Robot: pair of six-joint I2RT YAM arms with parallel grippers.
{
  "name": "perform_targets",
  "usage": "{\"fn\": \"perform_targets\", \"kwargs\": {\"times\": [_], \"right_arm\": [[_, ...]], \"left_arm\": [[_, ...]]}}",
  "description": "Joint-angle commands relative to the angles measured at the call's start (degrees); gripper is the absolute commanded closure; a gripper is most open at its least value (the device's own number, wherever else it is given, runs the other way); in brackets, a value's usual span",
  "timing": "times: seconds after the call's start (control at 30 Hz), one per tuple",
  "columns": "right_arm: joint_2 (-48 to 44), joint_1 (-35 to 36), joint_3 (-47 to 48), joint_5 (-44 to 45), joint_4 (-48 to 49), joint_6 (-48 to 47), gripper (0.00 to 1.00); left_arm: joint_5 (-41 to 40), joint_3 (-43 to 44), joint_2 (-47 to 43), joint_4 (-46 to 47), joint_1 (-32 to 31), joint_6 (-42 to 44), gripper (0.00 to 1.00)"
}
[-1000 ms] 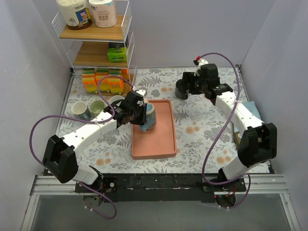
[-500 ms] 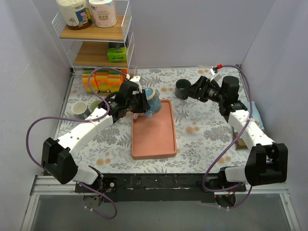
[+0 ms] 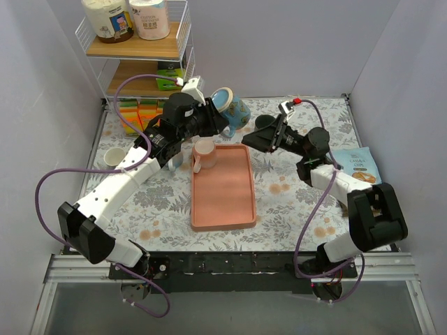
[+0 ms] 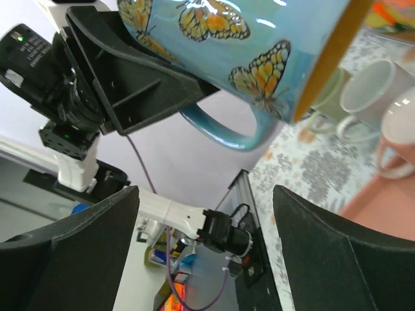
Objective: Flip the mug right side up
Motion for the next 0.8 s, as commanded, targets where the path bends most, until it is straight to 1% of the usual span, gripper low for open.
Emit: {"fn": "perform_targets", "kwargs": {"times": [0.0,0.03,0.1,0.13,0.17,0.3,0.33,0.43,0.53,0.57,0.63,0.67,0.73,0.77], "right_arm": [[6.9,2.2,6.1,1.5,29.6,17.5,0.10],[9.9,2.4,6.9,2.0,32.1,19.5,0.10],[12.2,2.8,8.9,3.2,37.1,23.8,0.10],[13.6,2.9,9.5,3.6,37.8,24.3,0.10],[13.8,3.0,9.9,3.5,37.4,24.1,0.10],[12.4,3.2,10.2,3.6,30.7,19.6,0.09],[12.2,3.3,10.9,3.5,30.0,17.9,0.09],[12.9,3.8,13.8,3.4,29.6,17.3,0.11],[14.1,4.1,15.8,3.8,29.6,17.4,0.17],[14.5,4.4,16.7,4.0,29.9,17.7,0.22],[15.3,4.7,17.0,4.8,31.7,18.6,0.28],[15.5,4.9,17.6,5.2,32.5,19.6,0.33],[16.5,5.1,18.0,5.9,34.2,20.4,0.41],[16.7,5.3,18.2,5.9,34.6,20.7,0.48]], "left_arm": [[3.8,3.6,-3.3,10.8,0.2,-1.6,1.00],[4.9,3.6,-3.8,11.5,0.1,-2.4,1.00],[5.4,4.1,-4.2,13.0,0.1,-2.9,1.00],[5.5,4.4,-4.3,13.1,0.2,-3.3,1.00],[5.5,4.7,-4.3,13.5,0.1,-3.3,1.00],[6.1,5.1,-4.8,14.7,0.1,-3.7,1.00],[6.2,5.4,-4.7,14.7,0.2,-3.9,1.00],[7.6,4.8,-4.7,15.2,0.2,-5.1,1.00],[7.7,3.6,-5.2,16.3,0.1,-6.1,1.00],[7.6,3.4,-5.3,17.2,0.1,-6.4,1.00],[7.6,3.2,-5.5,18.0,0.1,-6.8,1.00],[7.5,3.1,-5.5,18.5,0.2,-7.0,1.00],[7.4,2.8,-5.9,19.4,0.0,-7.7,1.00],[7.3,2.0,-6.1,20.3,0.1,-8.0,1.00]]}}
